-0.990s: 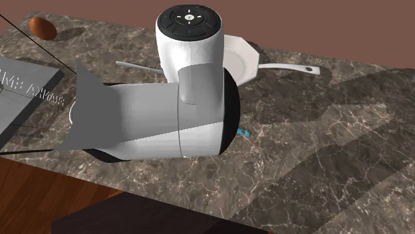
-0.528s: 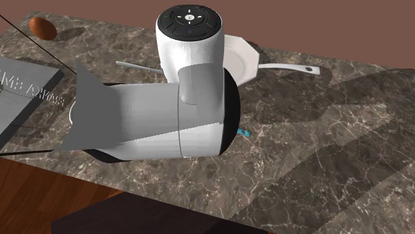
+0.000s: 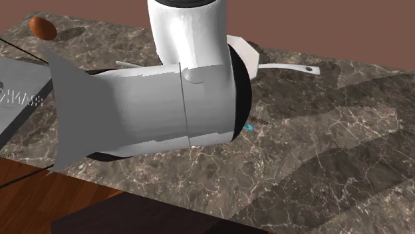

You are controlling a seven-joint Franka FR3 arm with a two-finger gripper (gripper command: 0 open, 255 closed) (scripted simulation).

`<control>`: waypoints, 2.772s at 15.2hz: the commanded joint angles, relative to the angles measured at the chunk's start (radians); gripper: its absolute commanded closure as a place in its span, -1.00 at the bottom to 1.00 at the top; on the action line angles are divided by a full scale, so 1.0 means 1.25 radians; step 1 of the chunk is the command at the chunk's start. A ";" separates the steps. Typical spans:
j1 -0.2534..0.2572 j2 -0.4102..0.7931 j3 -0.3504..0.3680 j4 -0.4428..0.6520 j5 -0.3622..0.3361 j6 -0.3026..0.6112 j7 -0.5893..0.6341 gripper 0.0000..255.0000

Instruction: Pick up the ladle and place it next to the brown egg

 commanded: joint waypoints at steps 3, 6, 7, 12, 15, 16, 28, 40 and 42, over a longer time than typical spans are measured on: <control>-0.039 -0.069 0.039 0.007 -0.030 -0.076 0.023 1.00; -0.056 -0.115 0.062 0.015 -0.037 -0.129 0.031 1.00; -0.060 -0.129 0.069 0.019 -0.038 -0.147 0.033 1.00; -0.075 -0.194 0.102 0.038 -0.035 -0.231 0.039 1.00; -0.080 -0.227 0.119 0.052 -0.030 -0.278 0.040 1.00; -0.081 -0.238 0.125 0.057 -0.028 -0.293 0.041 1.00; 0.018 -0.162 0.181 0.172 0.057 -0.335 0.100 1.00; 0.203 0.173 0.200 0.445 0.277 -0.301 0.127 1.00; 0.218 0.230 0.207 0.502 0.318 -0.309 0.121 1.00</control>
